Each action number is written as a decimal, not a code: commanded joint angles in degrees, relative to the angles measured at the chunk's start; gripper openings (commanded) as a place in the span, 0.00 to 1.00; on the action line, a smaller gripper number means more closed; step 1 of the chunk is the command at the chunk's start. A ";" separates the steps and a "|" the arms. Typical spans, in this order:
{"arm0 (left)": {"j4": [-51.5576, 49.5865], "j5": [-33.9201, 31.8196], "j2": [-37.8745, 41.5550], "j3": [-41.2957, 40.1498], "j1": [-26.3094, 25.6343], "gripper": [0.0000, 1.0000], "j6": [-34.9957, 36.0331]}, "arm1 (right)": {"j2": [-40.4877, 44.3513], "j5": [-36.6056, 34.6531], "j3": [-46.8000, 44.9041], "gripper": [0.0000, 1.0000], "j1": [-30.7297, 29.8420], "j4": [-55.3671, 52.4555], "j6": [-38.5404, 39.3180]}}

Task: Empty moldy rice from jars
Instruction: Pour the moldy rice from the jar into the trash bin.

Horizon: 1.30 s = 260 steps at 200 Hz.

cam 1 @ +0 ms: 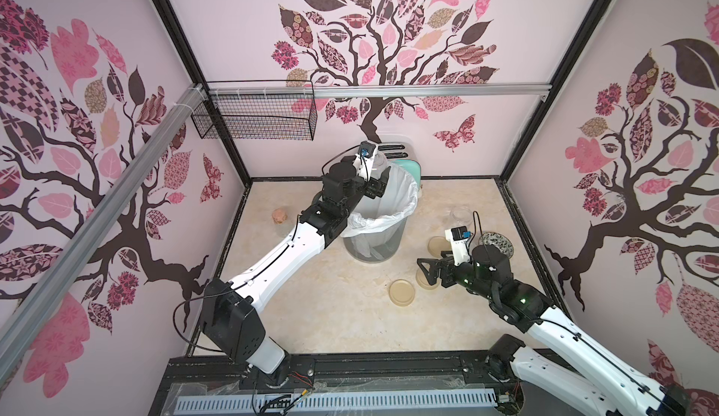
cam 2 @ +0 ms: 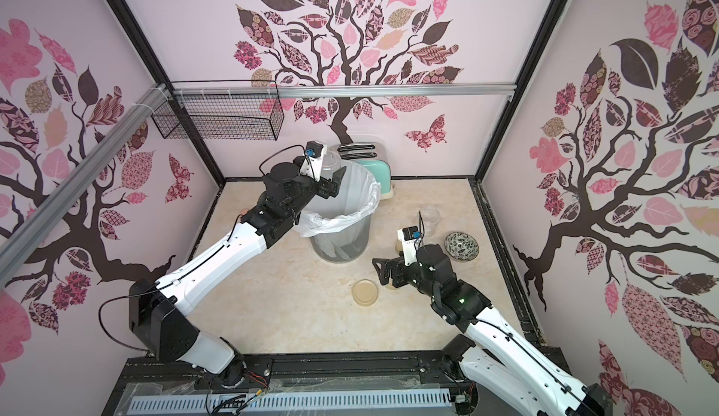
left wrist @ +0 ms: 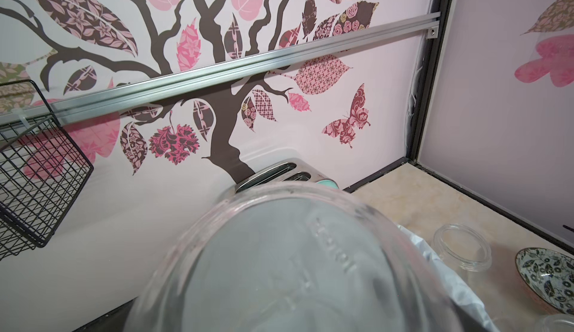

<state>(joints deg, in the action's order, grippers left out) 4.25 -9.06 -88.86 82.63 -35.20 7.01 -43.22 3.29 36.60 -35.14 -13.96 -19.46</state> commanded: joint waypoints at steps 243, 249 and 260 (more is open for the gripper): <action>6.79 2.30 4.61 1.20 -0.65 0.67 -4.80 | 2.08 -0.17 1.71 0.99 0.04 -1.15 -0.06; 7.29 1.02 4.23 1.19 -0.81 0.68 -4.33 | 2.22 -0.51 1.59 1.00 0.03 -1.04 -0.24; 5.44 0.79 2.47 3.07 1.04 0.69 -5.70 | 2.48 -0.18 1.18 1.00 -0.02 -0.46 -0.31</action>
<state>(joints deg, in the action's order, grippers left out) 4.86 -7.01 -87.02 83.94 -34.44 0.49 -41.43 3.25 36.99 -35.14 -14.44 -19.33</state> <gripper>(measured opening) 0.871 0.995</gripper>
